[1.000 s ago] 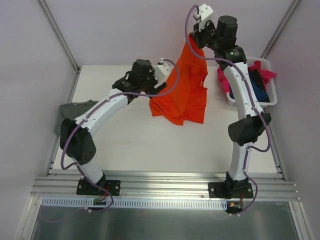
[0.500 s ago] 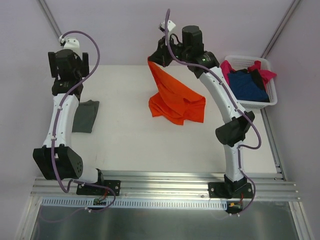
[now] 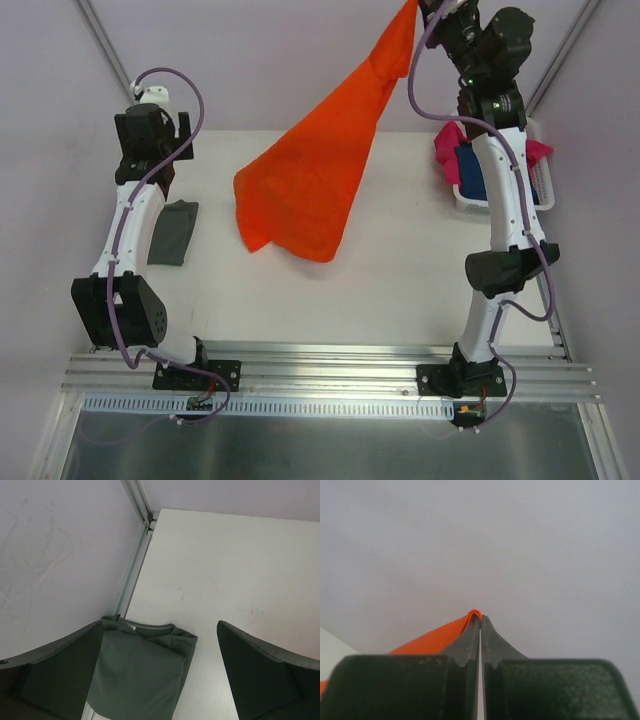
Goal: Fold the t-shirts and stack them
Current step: Flatten out the tshirt
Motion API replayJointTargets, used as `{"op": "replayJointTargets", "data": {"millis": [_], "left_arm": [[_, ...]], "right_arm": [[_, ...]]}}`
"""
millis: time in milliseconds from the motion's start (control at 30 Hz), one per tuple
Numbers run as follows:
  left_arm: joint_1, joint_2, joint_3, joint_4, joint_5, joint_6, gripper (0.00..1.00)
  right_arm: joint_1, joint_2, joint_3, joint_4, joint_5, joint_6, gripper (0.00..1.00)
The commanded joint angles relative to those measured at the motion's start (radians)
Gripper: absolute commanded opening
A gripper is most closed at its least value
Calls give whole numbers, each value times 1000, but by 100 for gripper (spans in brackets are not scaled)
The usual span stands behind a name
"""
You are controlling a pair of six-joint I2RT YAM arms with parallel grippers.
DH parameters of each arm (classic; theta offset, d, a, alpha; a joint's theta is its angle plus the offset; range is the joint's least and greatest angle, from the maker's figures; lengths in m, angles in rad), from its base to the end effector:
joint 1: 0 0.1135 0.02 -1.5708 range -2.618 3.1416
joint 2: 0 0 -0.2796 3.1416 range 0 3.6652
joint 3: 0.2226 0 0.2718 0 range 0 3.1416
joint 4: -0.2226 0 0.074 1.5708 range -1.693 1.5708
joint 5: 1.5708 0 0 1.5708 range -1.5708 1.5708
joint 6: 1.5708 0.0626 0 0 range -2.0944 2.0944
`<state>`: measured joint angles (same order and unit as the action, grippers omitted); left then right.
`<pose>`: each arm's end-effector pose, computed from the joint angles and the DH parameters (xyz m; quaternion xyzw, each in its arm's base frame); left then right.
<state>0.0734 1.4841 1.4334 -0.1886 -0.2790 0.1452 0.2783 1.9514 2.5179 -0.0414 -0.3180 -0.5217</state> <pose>0.3916 0.0461 0.4067 -0.0579 0.7814 0.1754 0.5961 0.4089 0.1372 0.6329 -0.3183 0.4007 -0.0254 0.8587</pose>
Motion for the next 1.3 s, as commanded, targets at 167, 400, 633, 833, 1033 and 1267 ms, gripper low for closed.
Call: {"op": "replayJointTargets", "data": {"millis": [167, 400, 633, 833, 1033, 1267], "left_arm": [[-70, 10, 52, 21, 93, 51, 98], [-440, -33, -145, -12, 126, 568, 98], [-403, -33, -87, 5, -9, 265, 95], [-183, -16, 18, 8, -29, 122, 96], [-43, 24, 74, 8, -58, 94, 98], [-4, -7, 94, 1, -55, 86, 99]], "right_arm": [[-90, 155, -217, -539, 249, -348, 0], [-57, 69, -453, -661, 56, -268, 0], [-13, -34, -323, -869, -291, -273, 1], [87, -154, -279, -1022, -433, -255, 1], [196, -152, -137, -363, -659, 309, 0], [104, 348, 97, -361, -40, 17, 0]]}}
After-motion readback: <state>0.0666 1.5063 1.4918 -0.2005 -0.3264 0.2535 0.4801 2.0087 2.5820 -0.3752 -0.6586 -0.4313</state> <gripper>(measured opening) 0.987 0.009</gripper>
